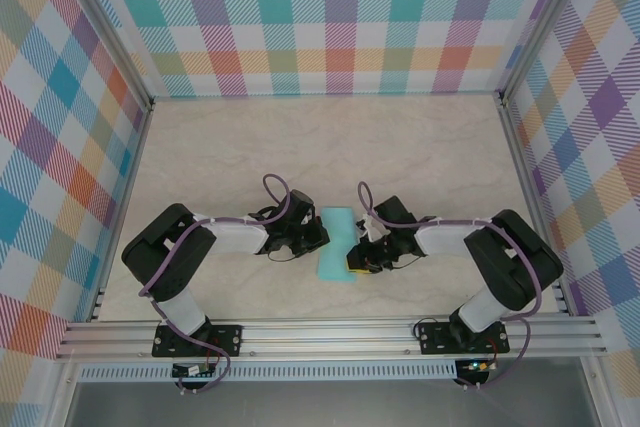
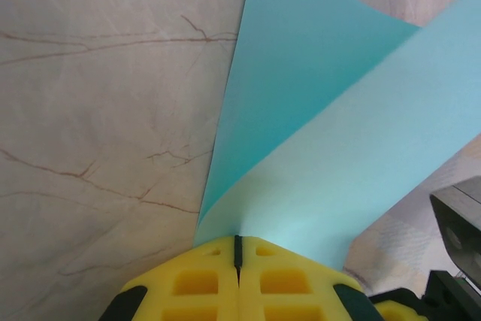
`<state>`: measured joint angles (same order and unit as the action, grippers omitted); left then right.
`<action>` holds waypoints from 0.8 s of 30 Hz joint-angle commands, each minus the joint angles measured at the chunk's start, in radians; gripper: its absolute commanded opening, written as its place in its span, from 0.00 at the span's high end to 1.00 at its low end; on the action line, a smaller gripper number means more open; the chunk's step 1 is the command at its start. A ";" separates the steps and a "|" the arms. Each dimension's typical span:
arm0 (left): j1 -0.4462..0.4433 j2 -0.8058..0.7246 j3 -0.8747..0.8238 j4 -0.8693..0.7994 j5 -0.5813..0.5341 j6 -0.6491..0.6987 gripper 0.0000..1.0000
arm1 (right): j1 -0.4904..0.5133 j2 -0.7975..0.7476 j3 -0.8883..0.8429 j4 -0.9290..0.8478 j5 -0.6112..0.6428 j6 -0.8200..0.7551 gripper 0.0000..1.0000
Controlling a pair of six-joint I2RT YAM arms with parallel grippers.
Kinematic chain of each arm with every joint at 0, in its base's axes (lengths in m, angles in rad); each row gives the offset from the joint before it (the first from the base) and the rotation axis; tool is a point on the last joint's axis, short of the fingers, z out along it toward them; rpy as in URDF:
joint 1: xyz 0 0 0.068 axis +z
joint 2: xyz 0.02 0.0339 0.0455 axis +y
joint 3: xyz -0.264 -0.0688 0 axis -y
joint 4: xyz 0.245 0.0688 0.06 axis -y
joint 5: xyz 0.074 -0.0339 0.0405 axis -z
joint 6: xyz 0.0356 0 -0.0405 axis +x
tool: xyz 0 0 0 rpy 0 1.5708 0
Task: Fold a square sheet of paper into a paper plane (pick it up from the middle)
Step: Fold the square sheet of paper in half at the center of the table.
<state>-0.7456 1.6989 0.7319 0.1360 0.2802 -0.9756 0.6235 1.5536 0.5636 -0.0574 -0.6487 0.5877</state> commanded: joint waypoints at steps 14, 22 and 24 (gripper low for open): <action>-0.010 0.048 -0.025 -0.092 -0.022 0.018 1.00 | 0.032 -0.009 -0.110 0.031 0.017 -0.024 0.82; -0.011 0.051 -0.026 -0.086 -0.021 0.017 1.00 | 0.035 -0.125 -0.065 -0.005 -0.008 -0.006 0.81; -0.009 0.051 -0.028 -0.085 -0.021 0.017 1.00 | 0.036 -0.128 -0.050 -0.011 -0.006 -0.005 0.81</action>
<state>-0.7456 1.6989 0.7315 0.1368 0.2802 -0.9756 0.6502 1.4456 0.4831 -0.0463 -0.6479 0.5873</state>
